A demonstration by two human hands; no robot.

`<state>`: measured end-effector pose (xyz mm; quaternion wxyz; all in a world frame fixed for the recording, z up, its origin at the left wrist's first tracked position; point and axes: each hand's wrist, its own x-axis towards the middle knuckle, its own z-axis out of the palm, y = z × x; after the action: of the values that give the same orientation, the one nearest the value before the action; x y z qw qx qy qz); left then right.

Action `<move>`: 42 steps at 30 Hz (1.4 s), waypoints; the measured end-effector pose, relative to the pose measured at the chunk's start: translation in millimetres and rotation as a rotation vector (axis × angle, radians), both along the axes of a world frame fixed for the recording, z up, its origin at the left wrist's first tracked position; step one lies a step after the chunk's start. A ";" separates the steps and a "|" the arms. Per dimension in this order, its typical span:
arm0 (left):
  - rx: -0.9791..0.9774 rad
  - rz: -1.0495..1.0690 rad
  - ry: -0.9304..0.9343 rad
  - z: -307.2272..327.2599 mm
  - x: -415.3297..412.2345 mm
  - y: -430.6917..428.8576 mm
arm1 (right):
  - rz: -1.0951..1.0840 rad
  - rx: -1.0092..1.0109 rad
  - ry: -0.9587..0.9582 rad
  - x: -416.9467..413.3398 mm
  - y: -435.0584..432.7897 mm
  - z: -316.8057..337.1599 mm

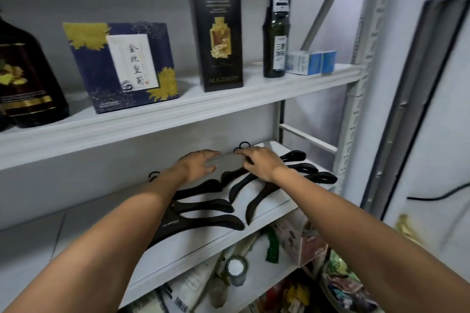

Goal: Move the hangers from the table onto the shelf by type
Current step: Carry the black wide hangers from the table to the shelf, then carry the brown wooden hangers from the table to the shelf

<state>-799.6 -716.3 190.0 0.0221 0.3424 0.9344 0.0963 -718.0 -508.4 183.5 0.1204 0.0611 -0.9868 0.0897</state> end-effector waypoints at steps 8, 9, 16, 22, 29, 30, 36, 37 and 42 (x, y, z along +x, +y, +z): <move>0.016 -0.287 0.131 3.6 17.9 111.6 | -0.215 0.070 0.045 58.4 84.7 4.7; 0.017 -0.315 0.155 3.1 20.9 125.0 | -0.240 0.084 0.042 66.3 94.4 5.0; -0.005 -0.521 0.198 1.1 54.9 222.0 | -0.419 0.145 0.036 138.6 165.3 2.8; -0.008 -0.674 0.247 10.5 104.1 310.0 | -0.589 0.179 0.006 208.0 226.1 4.8; 0.029 -0.839 0.230 13.1 171.9 405.1 | -0.779 0.200 -0.017 291.0 291.7 5.4; 0.033 -0.864 0.230 12.7 181.9 418.5 | -0.803 0.199 -0.023 303.0 300.5 5.2; 0.007 -0.981 0.223 4.8 241.3 492.2 | -0.920 0.203 -0.039 375.1 347.5 0.7; 0.003 -0.999 0.221 3.3 250.6 502.2 | -0.939 0.199 -0.039 386.3 353.6 -0.1; -0.014 -1.092 0.231 -5.6 309.3 553.8 | -1.057 0.186 -0.063 449.8 381.5 -6.8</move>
<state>-490.2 -162.5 184.3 -0.0313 0.7848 0.6183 0.0264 -268.1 -126.9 176.8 0.1135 -0.4363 -0.8900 -0.0689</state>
